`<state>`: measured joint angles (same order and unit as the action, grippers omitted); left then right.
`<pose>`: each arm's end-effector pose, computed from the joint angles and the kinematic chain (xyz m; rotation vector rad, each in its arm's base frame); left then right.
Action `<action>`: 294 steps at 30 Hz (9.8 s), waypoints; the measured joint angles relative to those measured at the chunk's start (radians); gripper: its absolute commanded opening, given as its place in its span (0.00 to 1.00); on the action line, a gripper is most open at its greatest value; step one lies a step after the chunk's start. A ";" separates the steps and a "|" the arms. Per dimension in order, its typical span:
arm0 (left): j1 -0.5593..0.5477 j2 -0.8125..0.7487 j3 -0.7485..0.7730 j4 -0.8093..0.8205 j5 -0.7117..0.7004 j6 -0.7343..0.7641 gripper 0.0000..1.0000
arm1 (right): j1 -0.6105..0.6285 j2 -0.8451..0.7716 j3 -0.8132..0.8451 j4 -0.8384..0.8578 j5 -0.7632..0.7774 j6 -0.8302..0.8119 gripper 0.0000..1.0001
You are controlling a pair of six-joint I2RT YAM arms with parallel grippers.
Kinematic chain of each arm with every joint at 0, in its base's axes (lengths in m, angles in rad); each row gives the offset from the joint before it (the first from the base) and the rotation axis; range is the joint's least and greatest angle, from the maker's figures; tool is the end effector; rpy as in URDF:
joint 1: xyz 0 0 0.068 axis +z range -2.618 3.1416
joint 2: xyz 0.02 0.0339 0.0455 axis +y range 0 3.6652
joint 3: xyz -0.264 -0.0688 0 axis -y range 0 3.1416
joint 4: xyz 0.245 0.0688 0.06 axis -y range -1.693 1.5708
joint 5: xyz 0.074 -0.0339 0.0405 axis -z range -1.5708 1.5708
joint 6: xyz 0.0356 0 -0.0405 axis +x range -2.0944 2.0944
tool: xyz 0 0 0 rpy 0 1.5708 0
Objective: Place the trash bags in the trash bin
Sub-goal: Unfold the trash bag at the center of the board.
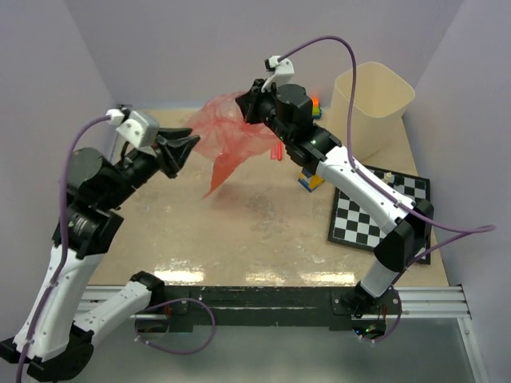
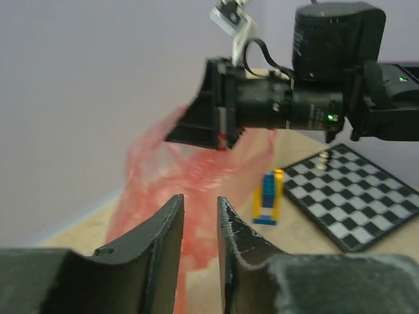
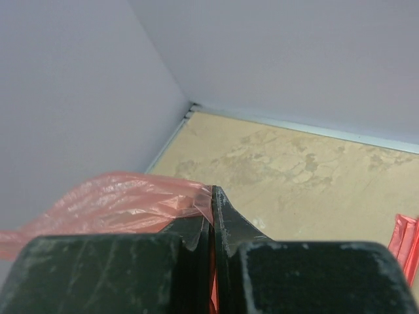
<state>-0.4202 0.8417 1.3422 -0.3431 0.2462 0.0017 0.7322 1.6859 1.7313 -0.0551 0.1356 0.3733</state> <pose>0.1220 -0.0640 0.4976 0.4998 1.3487 -0.5186 0.3019 0.2649 0.4458 -0.1829 1.6216 0.7525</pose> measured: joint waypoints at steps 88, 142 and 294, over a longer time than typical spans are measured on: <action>0.217 0.128 -0.443 0.222 0.222 0.071 0.70 | -0.272 -0.141 -0.312 0.087 -0.346 -0.113 0.00; 0.183 0.989 0.877 0.684 -0.156 0.167 0.00 | -0.283 0.395 0.640 0.539 -0.055 -0.282 0.00; 0.055 0.986 0.816 0.582 -0.200 0.298 0.00 | -0.222 0.365 0.486 0.628 -0.161 -0.761 0.00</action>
<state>-0.3653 1.8282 2.1578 0.2390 0.0467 0.3000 0.5098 2.0514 2.2173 0.5728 -0.0254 -0.3874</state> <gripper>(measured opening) 0.010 0.006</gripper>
